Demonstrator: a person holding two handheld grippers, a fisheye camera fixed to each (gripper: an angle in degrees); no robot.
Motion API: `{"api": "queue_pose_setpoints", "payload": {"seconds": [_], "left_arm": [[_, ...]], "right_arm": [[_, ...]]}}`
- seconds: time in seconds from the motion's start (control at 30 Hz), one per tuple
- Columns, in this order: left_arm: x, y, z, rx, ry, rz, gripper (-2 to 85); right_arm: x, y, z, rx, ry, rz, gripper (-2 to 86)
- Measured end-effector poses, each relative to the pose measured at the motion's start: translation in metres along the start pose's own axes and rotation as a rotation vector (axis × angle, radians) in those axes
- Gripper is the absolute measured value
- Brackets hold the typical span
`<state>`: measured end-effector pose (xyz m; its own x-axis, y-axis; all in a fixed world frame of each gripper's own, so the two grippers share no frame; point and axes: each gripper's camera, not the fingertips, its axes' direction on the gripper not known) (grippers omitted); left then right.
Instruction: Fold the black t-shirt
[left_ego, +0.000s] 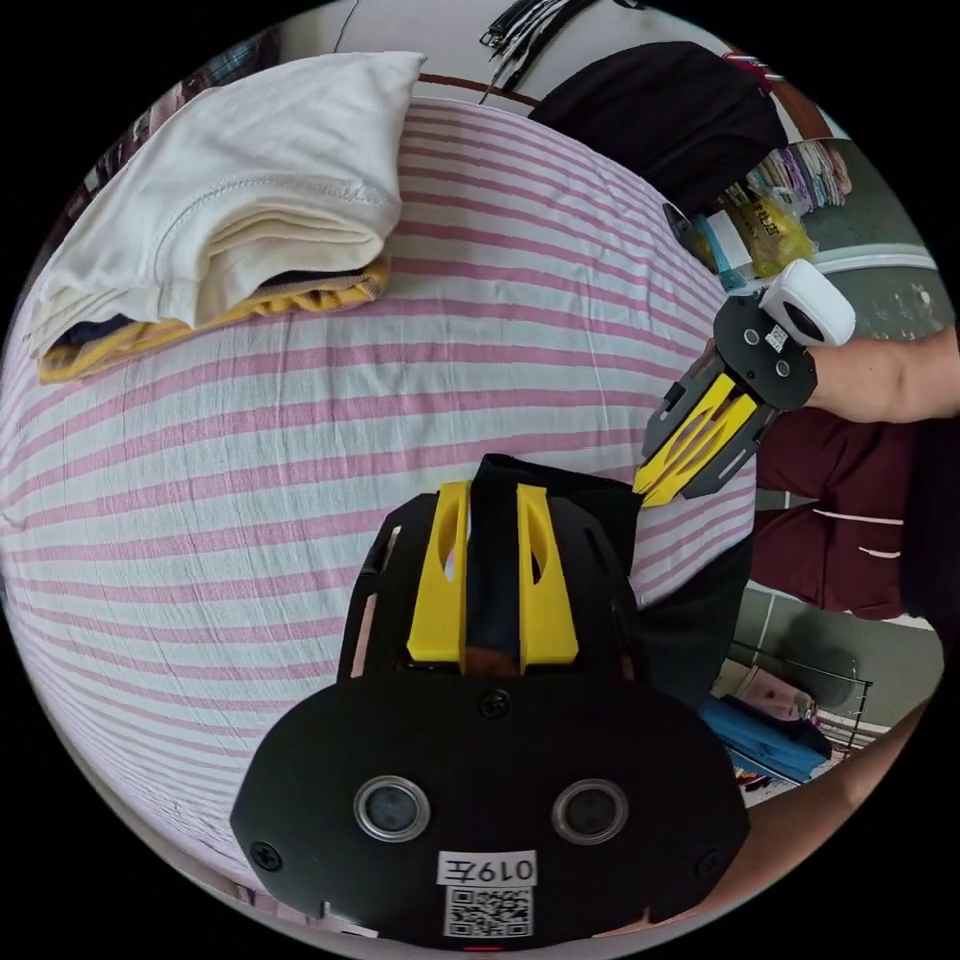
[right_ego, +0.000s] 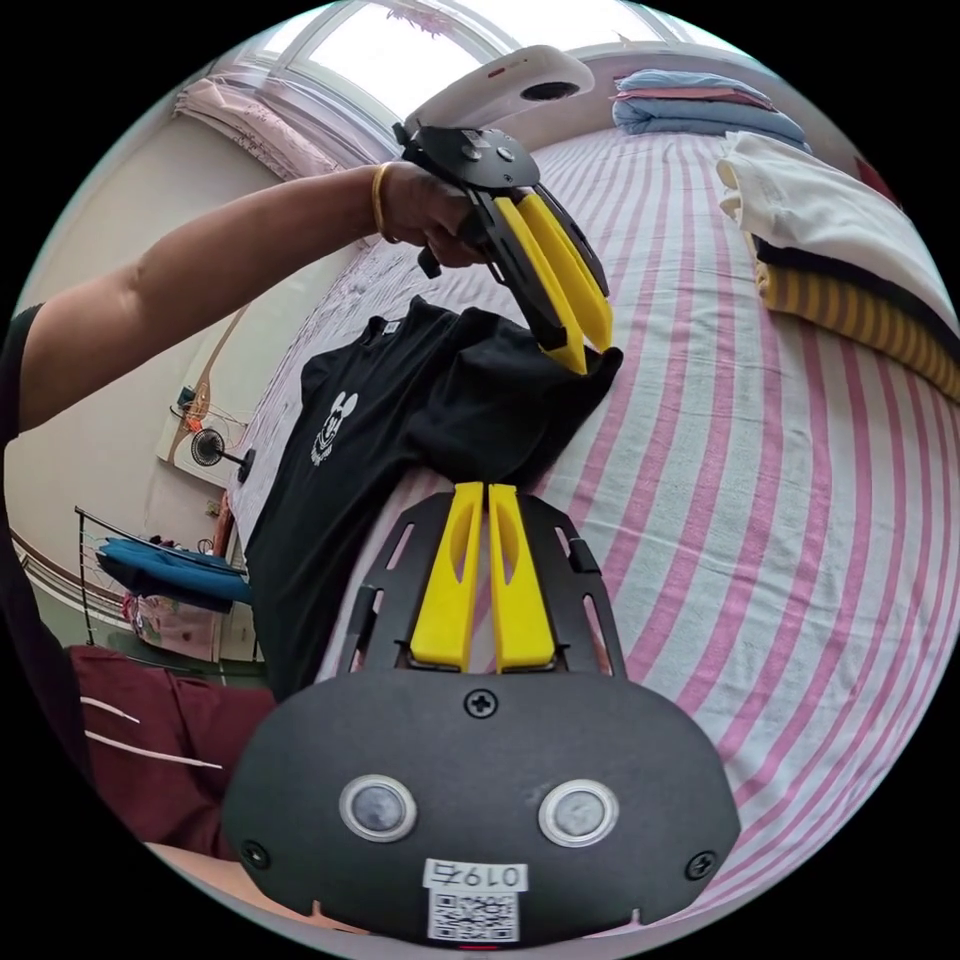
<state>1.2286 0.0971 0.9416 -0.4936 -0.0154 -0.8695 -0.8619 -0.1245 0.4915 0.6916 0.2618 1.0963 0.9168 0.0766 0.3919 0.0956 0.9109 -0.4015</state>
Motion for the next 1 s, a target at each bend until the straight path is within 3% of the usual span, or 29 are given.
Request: {"api": "queue_pose_setpoints", "payload": {"seconds": [0.13,0.43,0.7,0.9,1.0], "left_arm": [[0.010,-0.015,0.001,-0.046,-0.092,0.041,2.5],[-0.024,-0.001,-0.021,0.123,0.085,-0.124,0.5],[-0.041,-0.007,0.004,0.086,0.169,-0.256,0.6],[-0.043,-0.004,0.006,0.078,0.189,-0.249,0.7],[-0.046,-0.001,0.007,0.088,0.217,-0.247,0.8]], "right_arm": [[-0.004,0.004,0.000,0.009,0.005,0.010,-0.6],[-0.021,0.042,-0.009,0.075,0.122,0.040,-0.6],[-0.027,0.046,0.002,0.005,0.184,-0.098,1.2],[0.012,0.031,-0.007,-0.015,-0.035,0.023,7.7],[0.029,0.026,-0.009,0.002,-0.094,0.058,6.9]]}}
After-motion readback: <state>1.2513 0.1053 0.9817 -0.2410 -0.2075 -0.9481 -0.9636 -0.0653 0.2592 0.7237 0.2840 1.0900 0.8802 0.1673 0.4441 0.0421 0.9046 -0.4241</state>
